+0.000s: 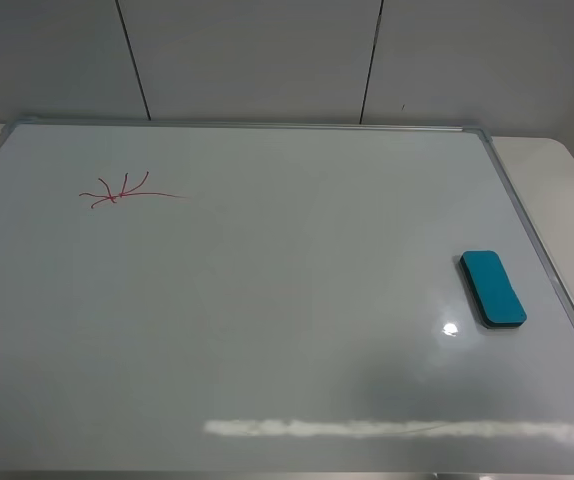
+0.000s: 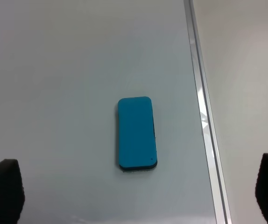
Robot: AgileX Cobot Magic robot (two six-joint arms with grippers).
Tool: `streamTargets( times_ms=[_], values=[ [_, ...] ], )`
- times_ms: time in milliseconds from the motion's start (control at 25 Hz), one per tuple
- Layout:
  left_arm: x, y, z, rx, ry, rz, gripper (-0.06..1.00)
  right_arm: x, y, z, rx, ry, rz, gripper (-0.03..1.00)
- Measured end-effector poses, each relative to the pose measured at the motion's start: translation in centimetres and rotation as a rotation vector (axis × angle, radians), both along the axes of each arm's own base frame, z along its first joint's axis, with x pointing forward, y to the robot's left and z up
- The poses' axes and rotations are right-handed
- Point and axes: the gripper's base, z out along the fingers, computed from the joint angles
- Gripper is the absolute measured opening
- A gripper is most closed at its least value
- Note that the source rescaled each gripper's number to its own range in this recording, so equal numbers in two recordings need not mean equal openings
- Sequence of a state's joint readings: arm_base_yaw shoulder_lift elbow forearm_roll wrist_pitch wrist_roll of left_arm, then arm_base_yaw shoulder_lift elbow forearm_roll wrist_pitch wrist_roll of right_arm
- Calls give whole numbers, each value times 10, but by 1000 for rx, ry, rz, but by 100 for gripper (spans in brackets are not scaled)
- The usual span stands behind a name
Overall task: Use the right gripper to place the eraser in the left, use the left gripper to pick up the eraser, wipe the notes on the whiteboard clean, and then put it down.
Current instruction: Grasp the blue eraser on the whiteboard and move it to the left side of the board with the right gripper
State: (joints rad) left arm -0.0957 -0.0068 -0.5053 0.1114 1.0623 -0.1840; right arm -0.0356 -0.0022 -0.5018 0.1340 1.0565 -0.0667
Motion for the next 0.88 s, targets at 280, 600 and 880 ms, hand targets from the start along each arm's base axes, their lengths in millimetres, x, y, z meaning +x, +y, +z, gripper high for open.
streamTargets(
  times_ms=[280, 600, 880],
  values=[
    [0, 0, 0, 1, 0, 0, 100, 0, 1, 0, -46, -5, 41, 100],
    [0, 0, 0, 1, 0, 0, 100, 0, 4, 0, -35, -8, 68, 100],
    [0, 0, 0, 1, 0, 0, 100, -2, 10, 8, 25, -54, 106, 100]
  ],
)
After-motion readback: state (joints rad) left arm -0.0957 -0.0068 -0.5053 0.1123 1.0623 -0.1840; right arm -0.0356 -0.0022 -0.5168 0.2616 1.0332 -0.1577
